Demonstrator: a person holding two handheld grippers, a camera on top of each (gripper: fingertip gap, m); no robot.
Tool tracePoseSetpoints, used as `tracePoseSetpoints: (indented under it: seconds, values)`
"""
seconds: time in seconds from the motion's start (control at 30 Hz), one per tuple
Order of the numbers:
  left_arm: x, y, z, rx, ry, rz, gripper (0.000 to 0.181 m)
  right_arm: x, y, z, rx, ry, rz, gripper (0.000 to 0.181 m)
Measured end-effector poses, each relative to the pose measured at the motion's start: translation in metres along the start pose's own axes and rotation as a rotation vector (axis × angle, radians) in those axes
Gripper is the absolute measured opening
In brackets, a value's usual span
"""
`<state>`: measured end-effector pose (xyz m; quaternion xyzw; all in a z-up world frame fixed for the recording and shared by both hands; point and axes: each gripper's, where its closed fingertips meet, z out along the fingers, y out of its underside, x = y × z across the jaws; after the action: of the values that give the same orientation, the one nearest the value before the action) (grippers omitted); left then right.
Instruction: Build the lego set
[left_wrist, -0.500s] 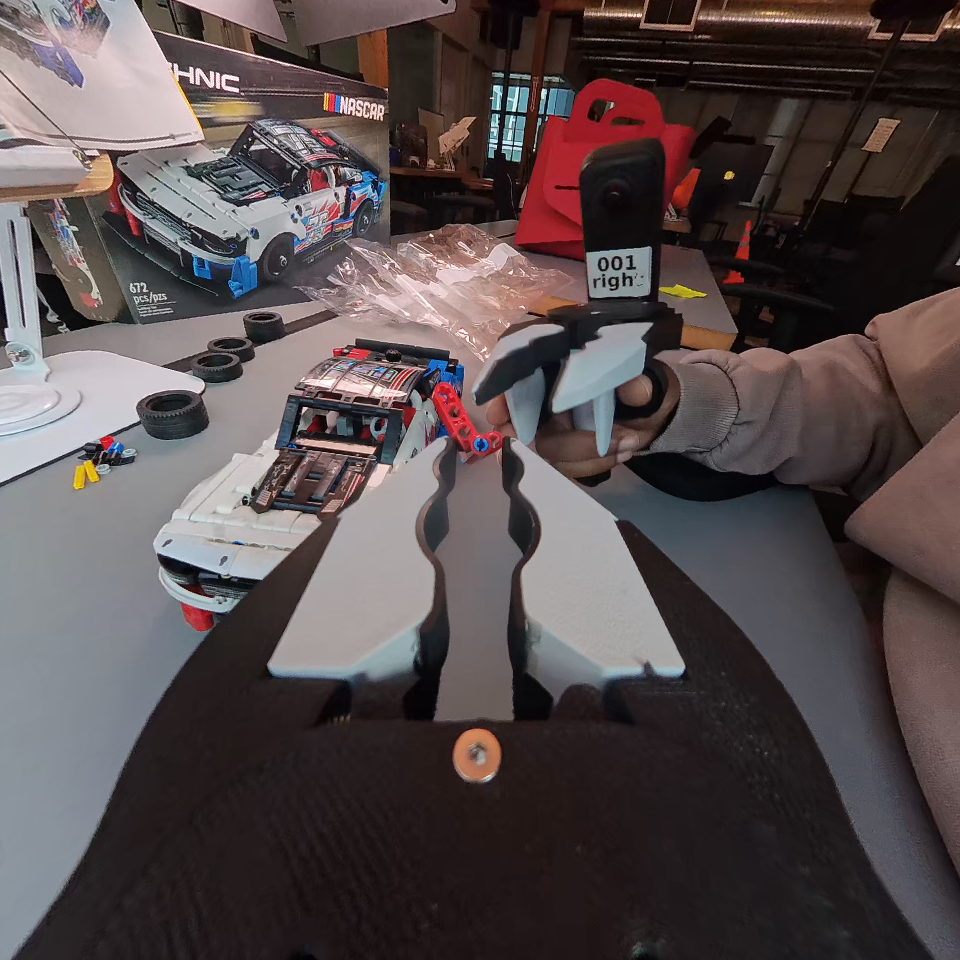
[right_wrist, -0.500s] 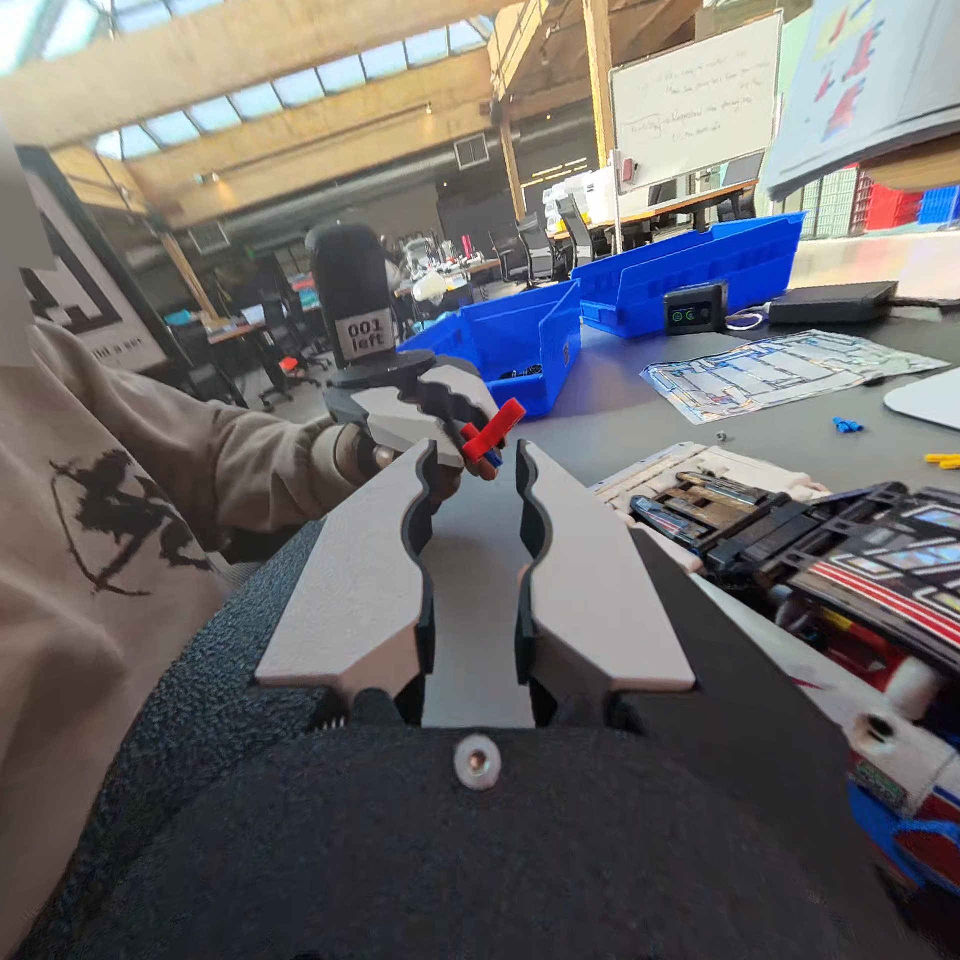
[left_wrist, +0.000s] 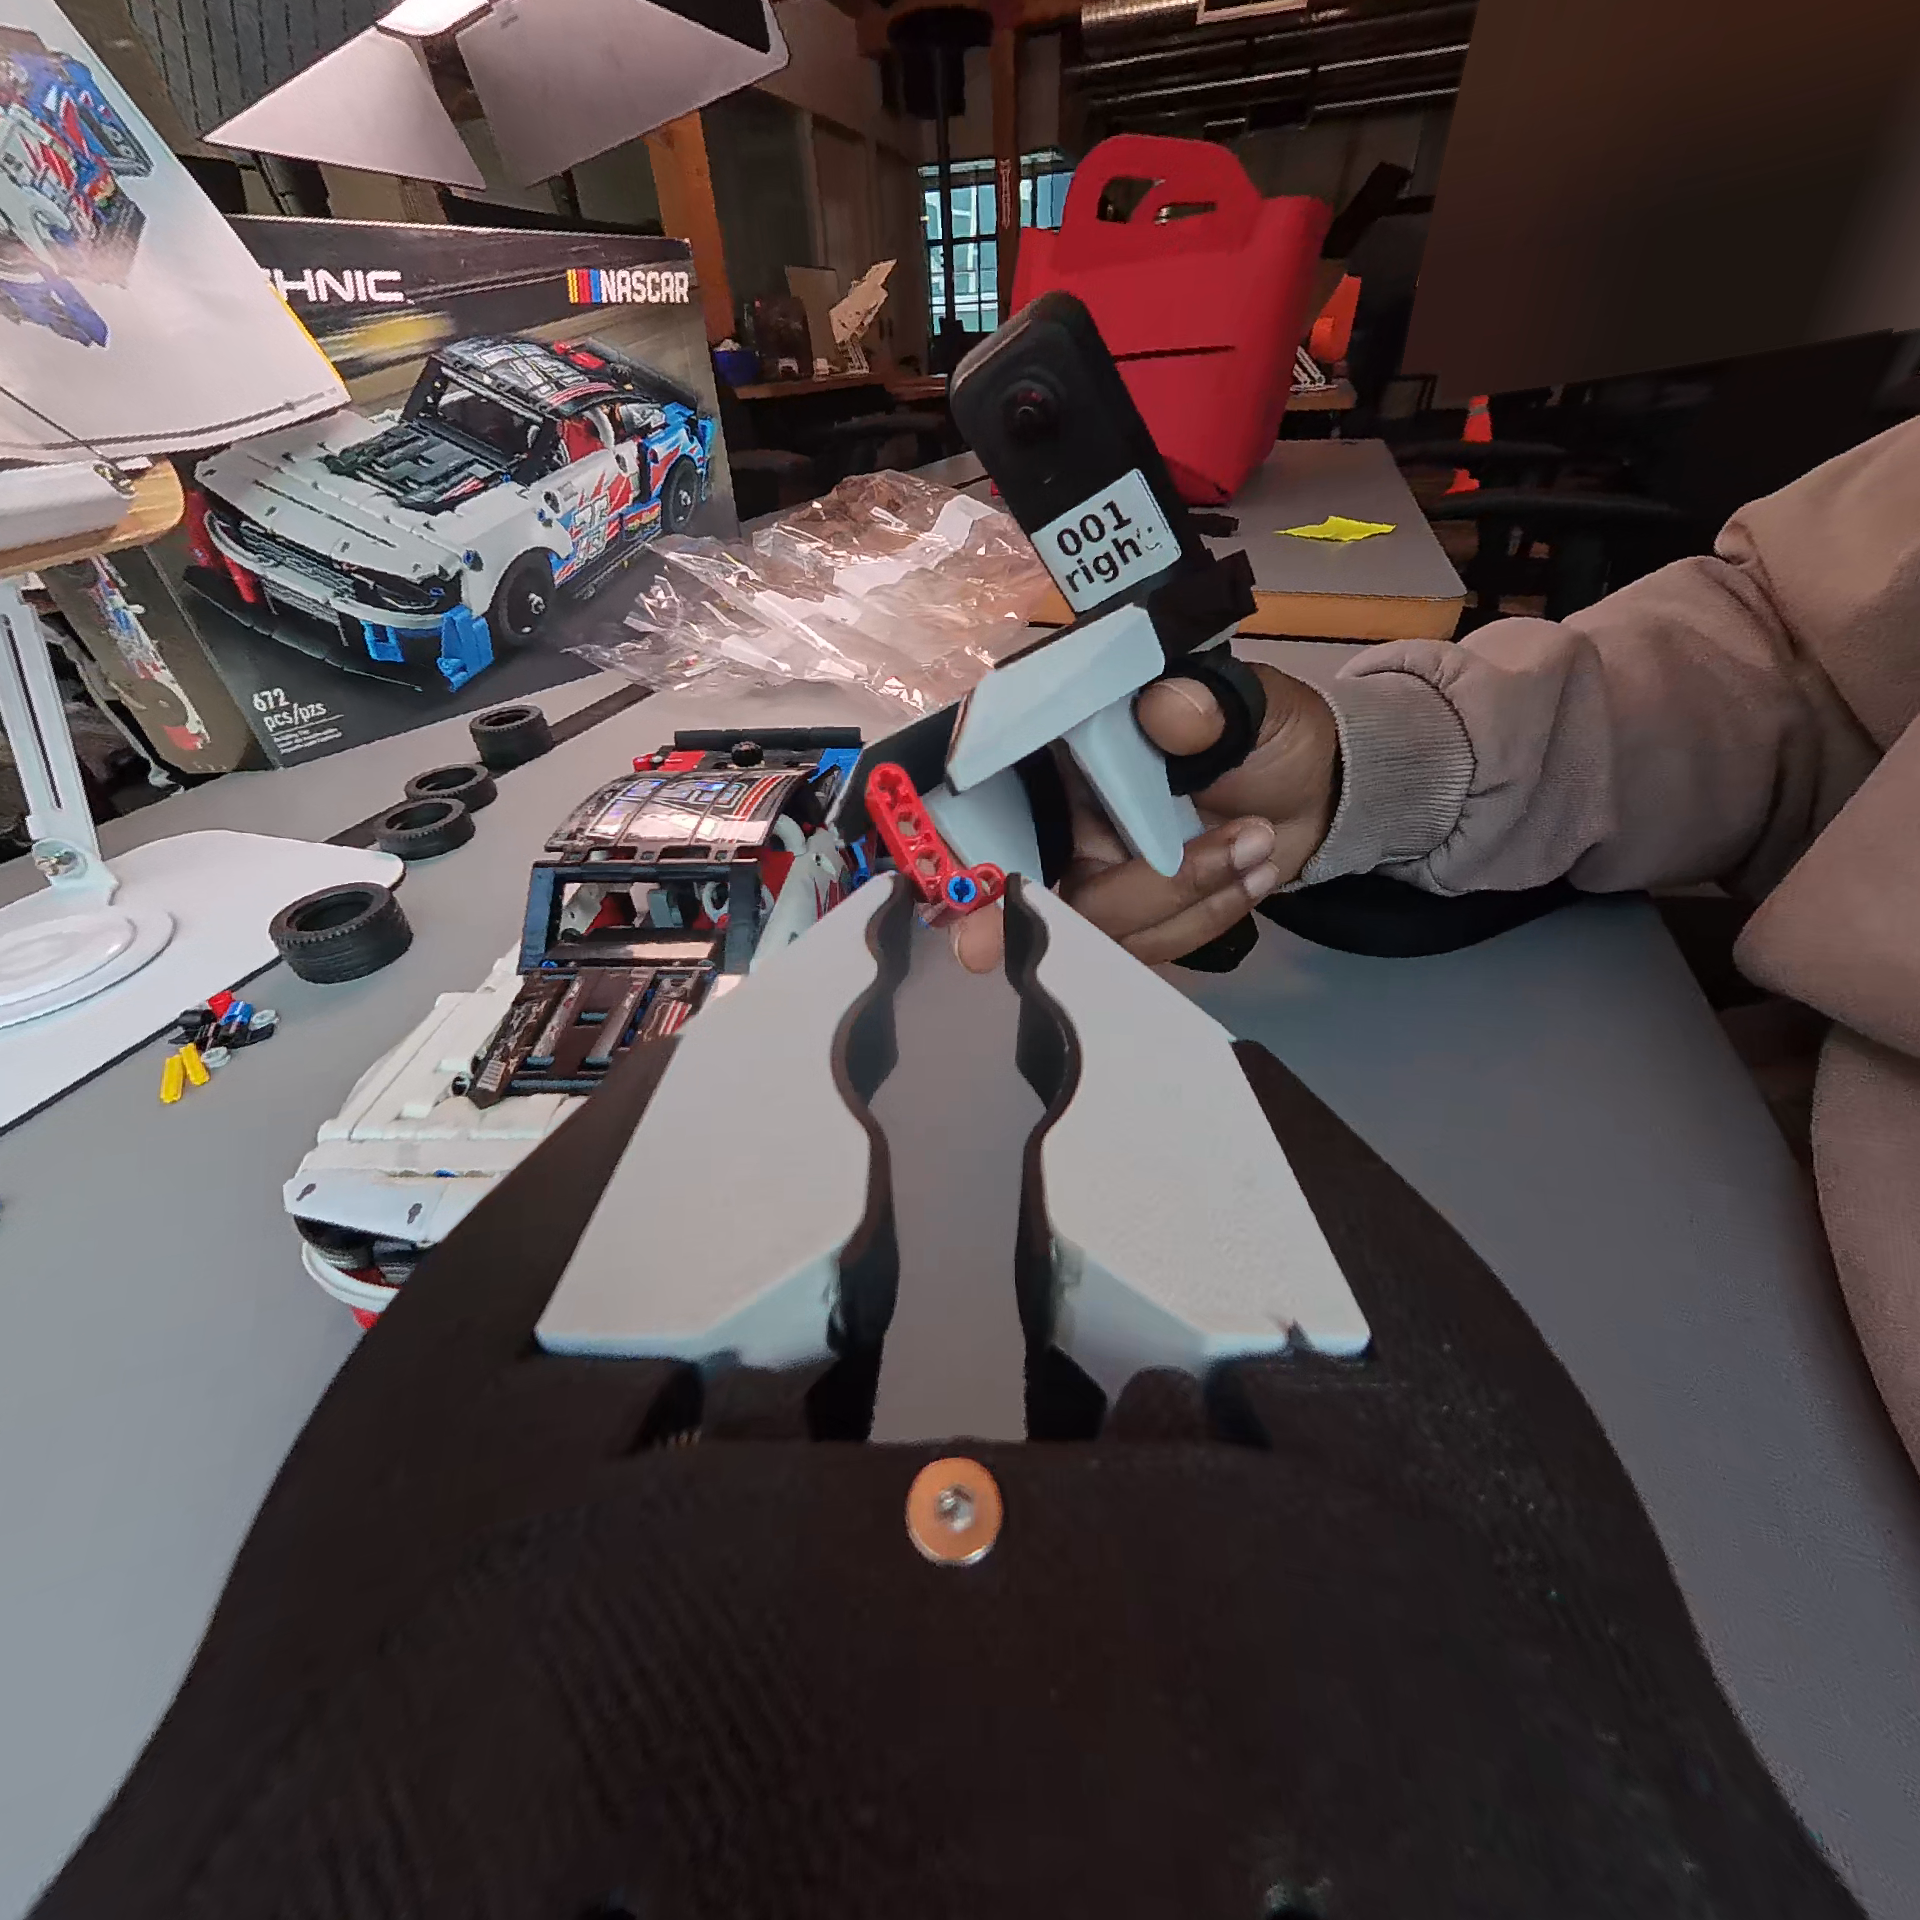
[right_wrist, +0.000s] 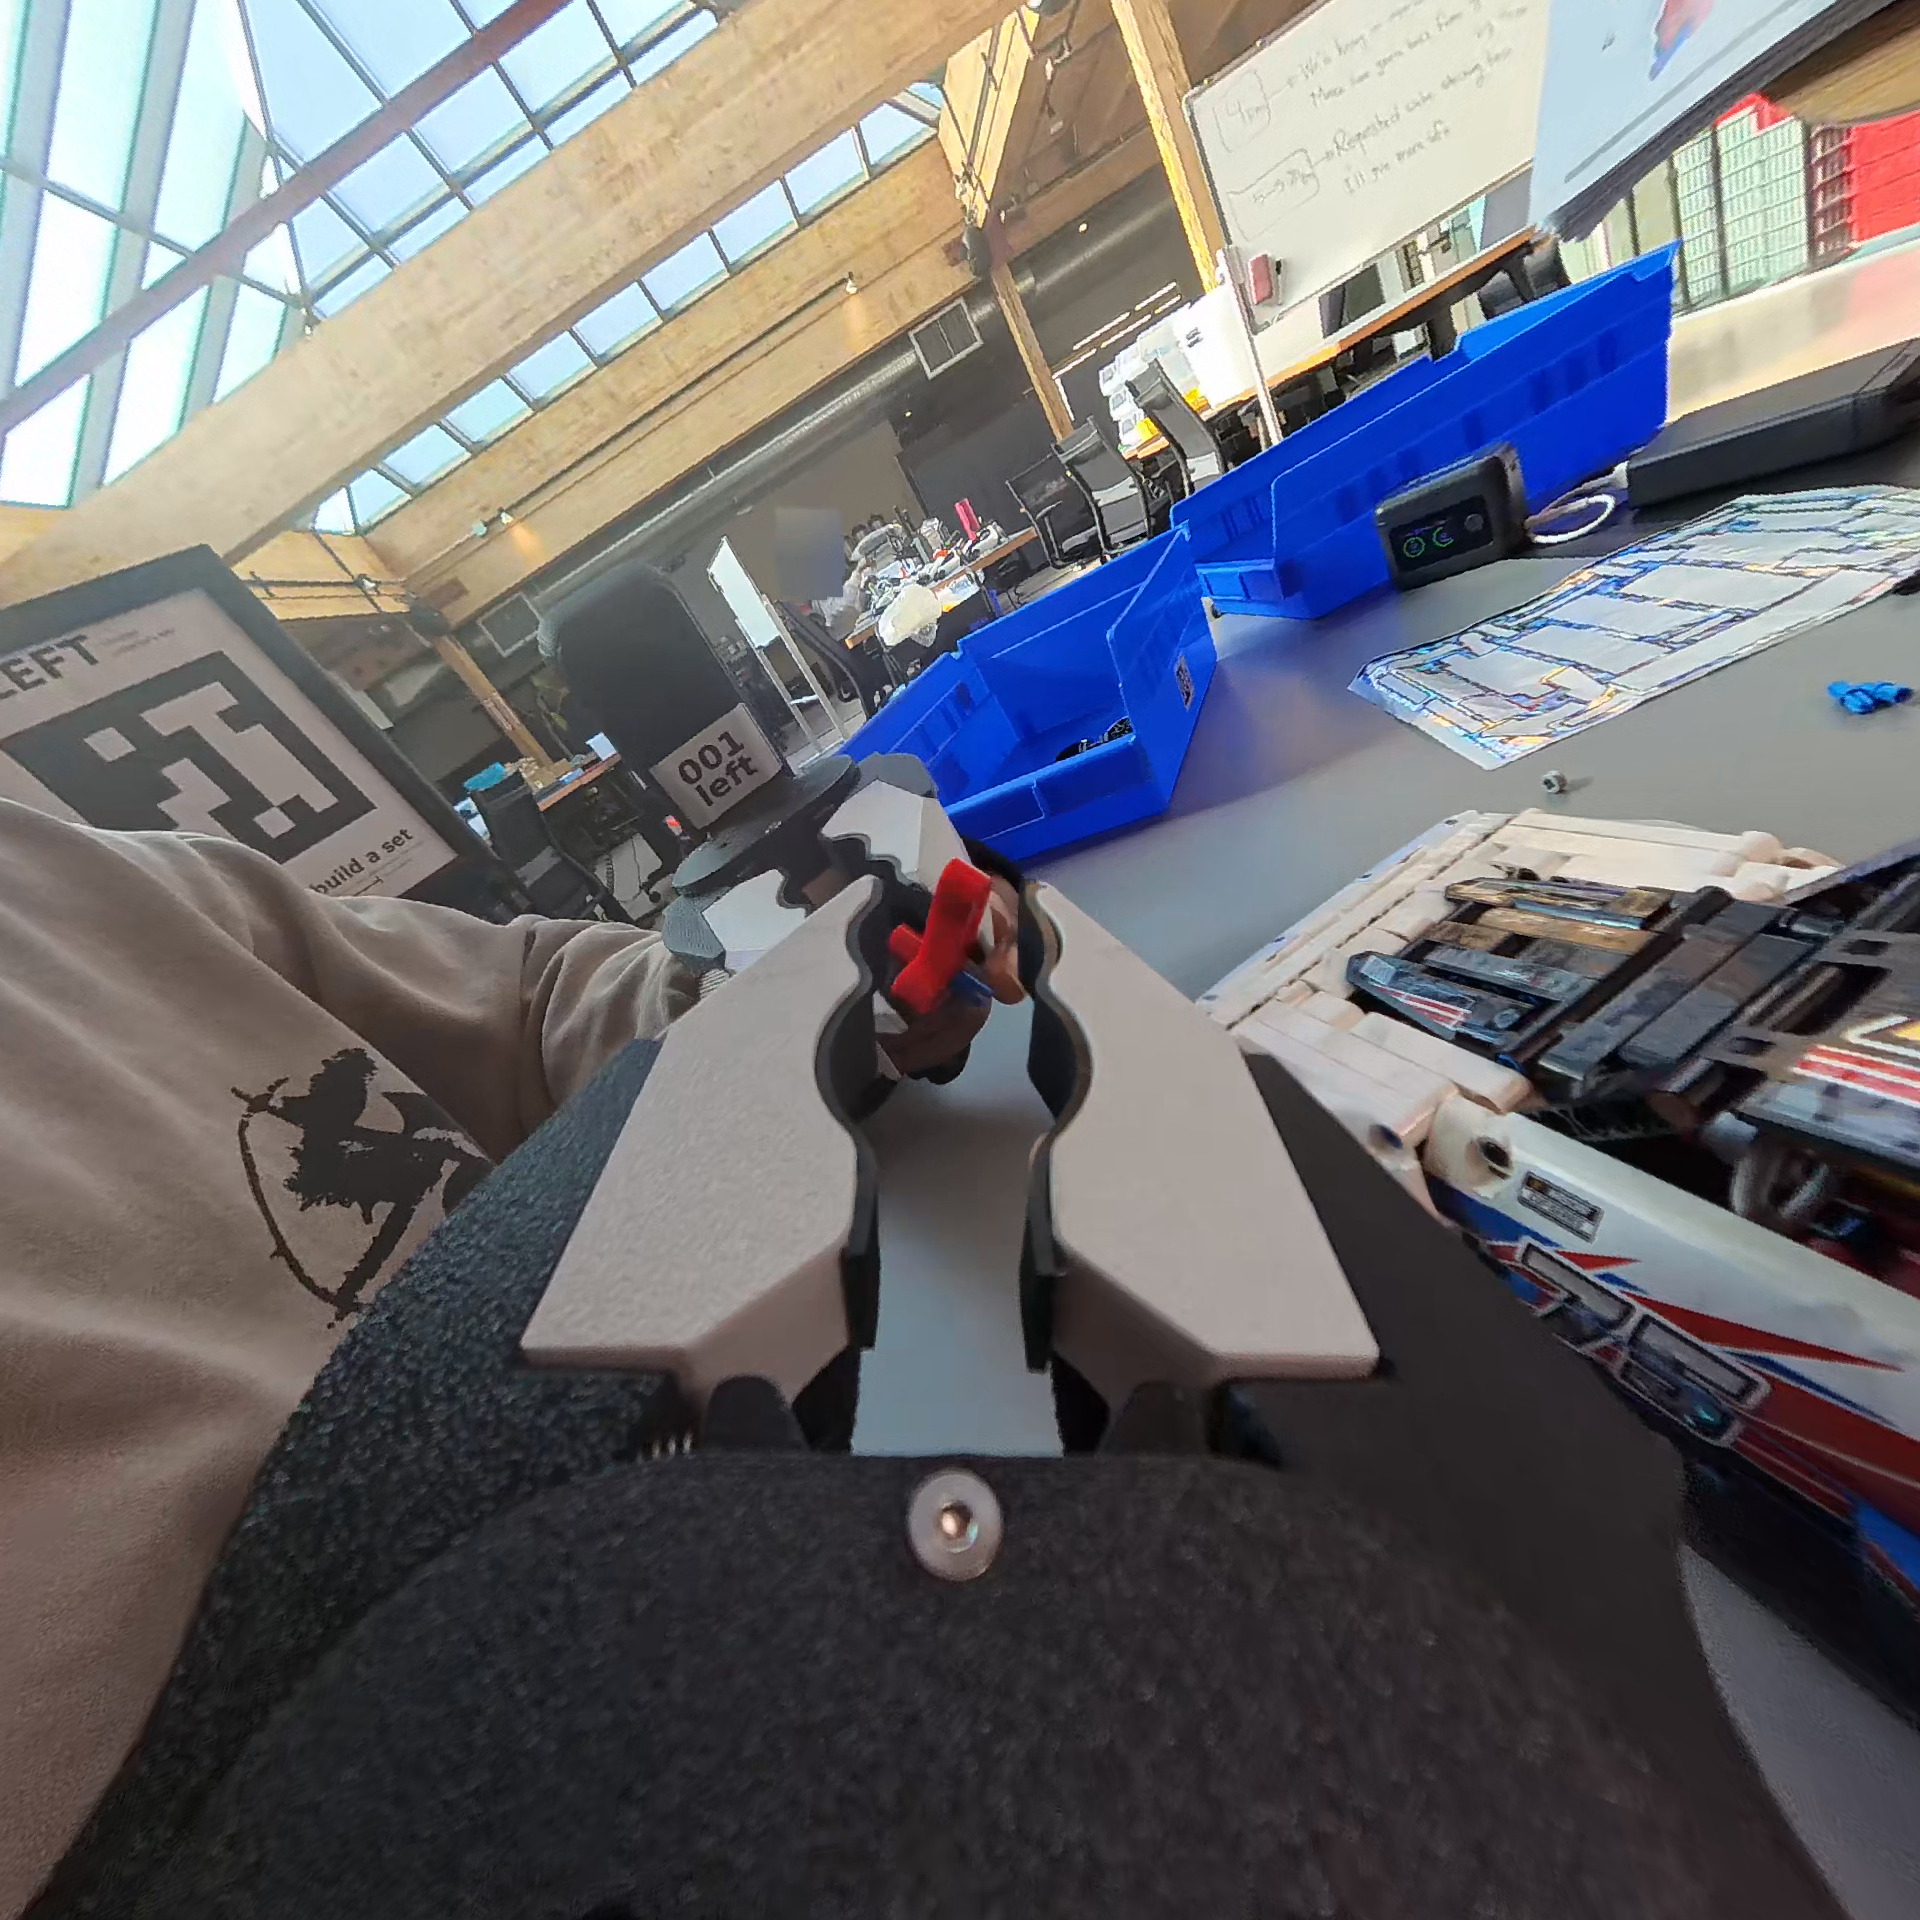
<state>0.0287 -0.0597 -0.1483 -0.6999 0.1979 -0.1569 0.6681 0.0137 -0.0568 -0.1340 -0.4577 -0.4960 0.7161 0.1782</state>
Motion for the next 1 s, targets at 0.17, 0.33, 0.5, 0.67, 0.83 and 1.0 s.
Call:
tracePoseSetpoints:
  seconds: [0.17,0.33,0.5,0.67,0.83,1.0]
  values:
    - [0.004,0.012,0.005,-0.061,0.030,-0.033,0.015,0.004,0.011,0.003,-0.101,0.101,-0.166,0.008]
    - [-0.001,0.012,0.004,-0.042,0.054,-0.192,0.019,0.005,0.018,0.005,-0.179,0.232,-0.433,0.007]
    - [0.000,0.013,0.004,-0.049,0.068,-0.211,0.010,0.002,0.016,0.005,-0.154,0.218,-0.431,0.007]
    - [0.001,0.012,0.002,-0.046,0.080,-0.183,0.005,-0.003,0.016,0.003,-0.160,0.167,-0.409,0.008]
    - [-0.001,0.008,-0.003,-0.026,0.099,-0.182,0.005,-0.017,0.053,-0.044,-0.557,-0.030,-0.511,0.015]
    - [0.002,0.010,-0.002,-0.037,0.127,-0.183,0.005,-0.006,0.120,-0.067,-0.924,-0.078,-0.621,0.016]
